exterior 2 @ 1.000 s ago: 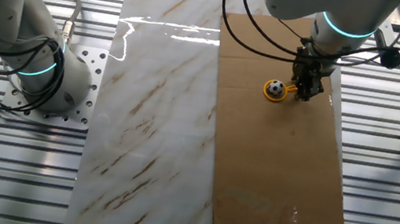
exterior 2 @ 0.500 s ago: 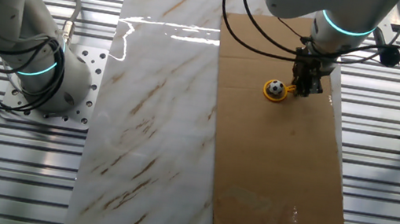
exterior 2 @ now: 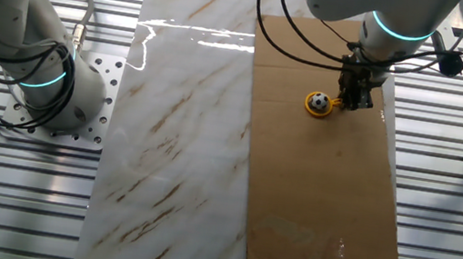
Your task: Remove the bubble ring from the ball
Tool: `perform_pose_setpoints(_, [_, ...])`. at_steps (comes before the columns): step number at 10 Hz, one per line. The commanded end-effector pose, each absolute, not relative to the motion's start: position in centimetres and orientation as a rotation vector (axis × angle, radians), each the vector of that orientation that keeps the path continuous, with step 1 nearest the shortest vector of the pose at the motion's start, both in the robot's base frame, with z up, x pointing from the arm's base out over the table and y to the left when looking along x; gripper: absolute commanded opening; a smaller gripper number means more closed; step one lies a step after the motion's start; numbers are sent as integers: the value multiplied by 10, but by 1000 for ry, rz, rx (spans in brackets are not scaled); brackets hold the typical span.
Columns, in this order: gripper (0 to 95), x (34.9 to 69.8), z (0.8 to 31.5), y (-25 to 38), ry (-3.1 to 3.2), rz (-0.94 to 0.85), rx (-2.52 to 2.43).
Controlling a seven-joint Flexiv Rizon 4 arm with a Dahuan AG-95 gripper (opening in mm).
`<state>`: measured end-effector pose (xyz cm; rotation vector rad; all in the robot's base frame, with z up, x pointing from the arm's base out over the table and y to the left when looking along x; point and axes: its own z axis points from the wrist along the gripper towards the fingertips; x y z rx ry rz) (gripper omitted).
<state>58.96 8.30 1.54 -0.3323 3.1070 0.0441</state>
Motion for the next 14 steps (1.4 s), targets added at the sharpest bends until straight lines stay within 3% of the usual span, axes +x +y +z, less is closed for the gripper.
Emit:
perform_pose_setpoints(1, [0, 589, 16, 83, 3106, 48, -333])
perform_pose_setpoints(14, [0, 587, 19, 83, 3103, 59, -335])
